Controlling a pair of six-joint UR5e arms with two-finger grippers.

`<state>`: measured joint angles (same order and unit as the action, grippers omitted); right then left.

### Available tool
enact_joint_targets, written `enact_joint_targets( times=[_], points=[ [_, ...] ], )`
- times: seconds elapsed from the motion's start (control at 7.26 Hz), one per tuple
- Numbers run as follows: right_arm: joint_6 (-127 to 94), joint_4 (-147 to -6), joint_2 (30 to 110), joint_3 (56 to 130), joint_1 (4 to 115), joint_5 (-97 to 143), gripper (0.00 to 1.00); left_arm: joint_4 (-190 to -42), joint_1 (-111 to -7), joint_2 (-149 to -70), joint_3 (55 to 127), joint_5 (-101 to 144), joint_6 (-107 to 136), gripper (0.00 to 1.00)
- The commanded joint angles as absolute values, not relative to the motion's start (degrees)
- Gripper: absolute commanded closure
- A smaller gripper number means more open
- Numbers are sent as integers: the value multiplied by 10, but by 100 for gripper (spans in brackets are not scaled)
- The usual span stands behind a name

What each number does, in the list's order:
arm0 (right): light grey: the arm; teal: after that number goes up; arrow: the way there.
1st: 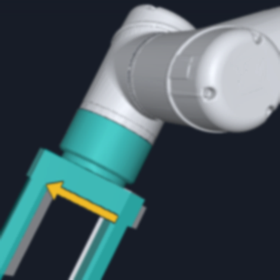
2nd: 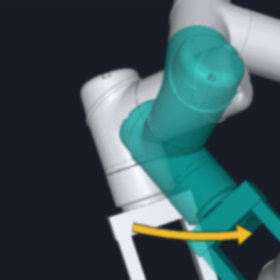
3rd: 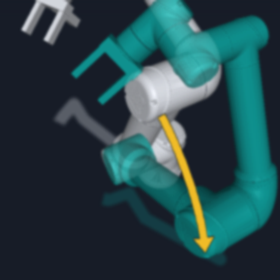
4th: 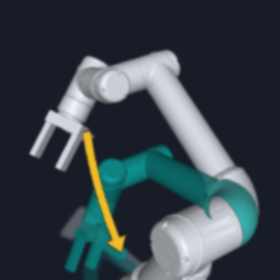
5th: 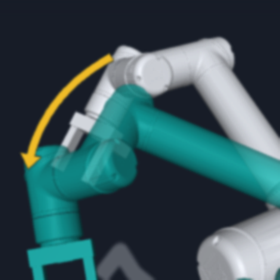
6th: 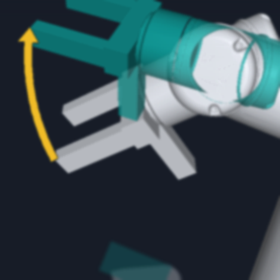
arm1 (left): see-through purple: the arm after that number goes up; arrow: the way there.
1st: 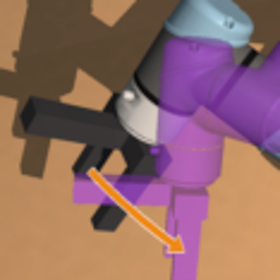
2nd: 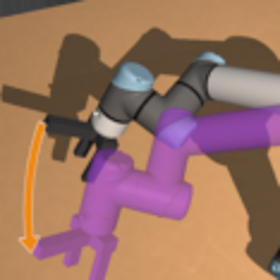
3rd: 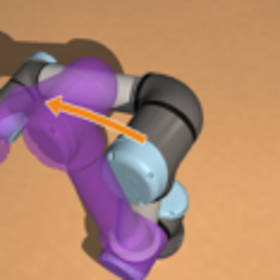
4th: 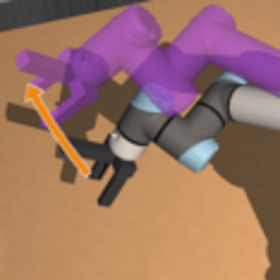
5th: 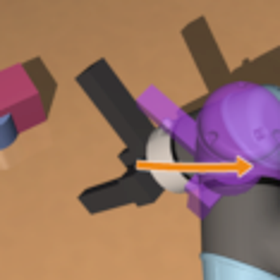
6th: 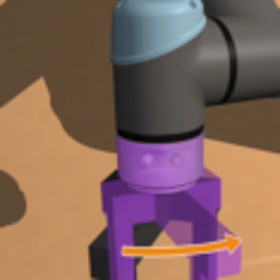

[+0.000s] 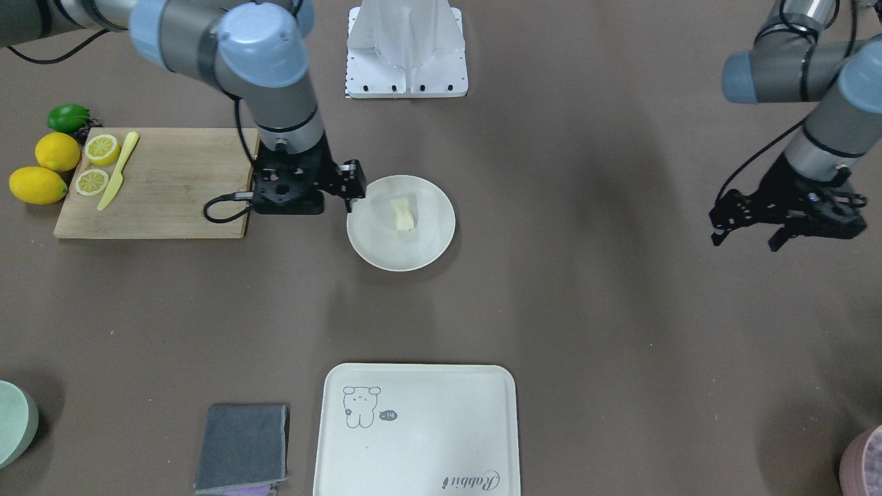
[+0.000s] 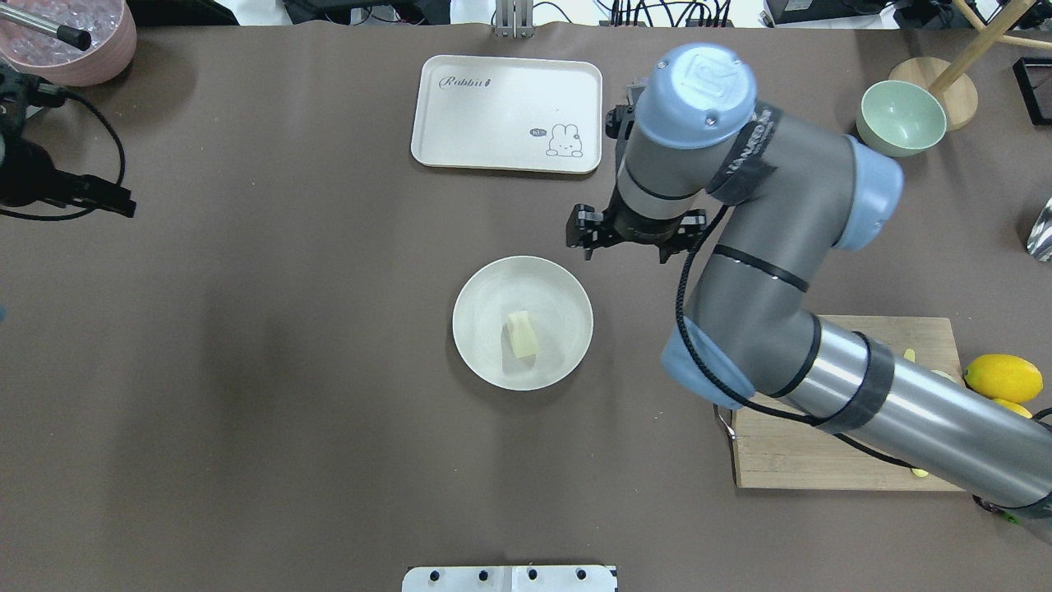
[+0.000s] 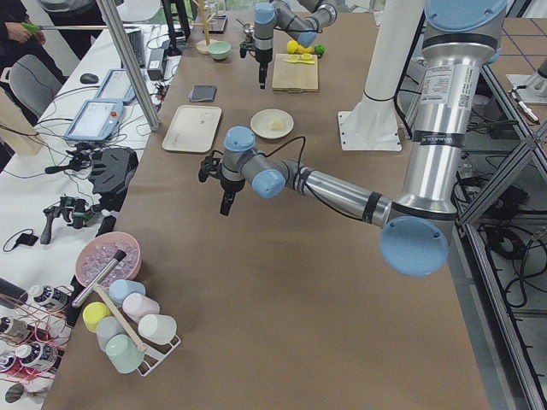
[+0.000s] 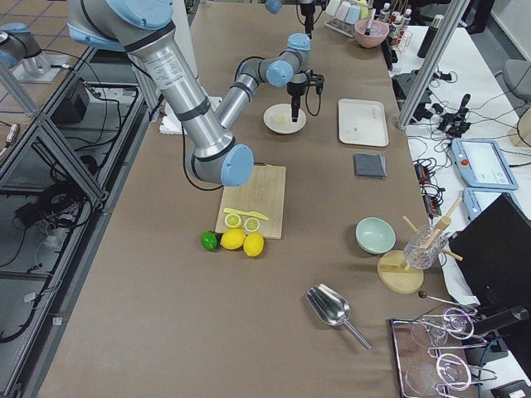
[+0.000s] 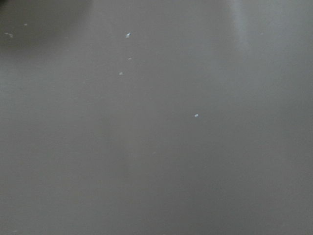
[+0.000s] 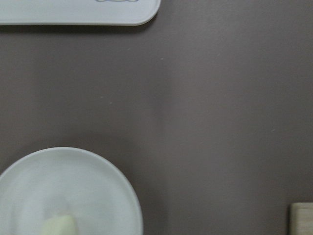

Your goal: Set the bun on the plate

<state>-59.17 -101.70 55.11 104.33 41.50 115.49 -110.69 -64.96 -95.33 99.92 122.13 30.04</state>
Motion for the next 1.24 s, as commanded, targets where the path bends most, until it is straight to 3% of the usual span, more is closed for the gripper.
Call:
enact_joint_targets(
  times=[0.0,0.28,0.69,1.1],
  points=[
    [-427,-1027,680,1107,520,1218,0,-974,-781,-953,1000,1250,88,2],
    [-286,-1013,773,1108,620,1252,0,-927,-858,-955,998,1251,37,2],
    [-25,-1004,910,1074,805,1329,0,-932,-881,-923,982,1267,36,2],
    [48,-983,972,1010,904,1359,0,-936,-880,-914,962,1333,38,2]
  ],
)
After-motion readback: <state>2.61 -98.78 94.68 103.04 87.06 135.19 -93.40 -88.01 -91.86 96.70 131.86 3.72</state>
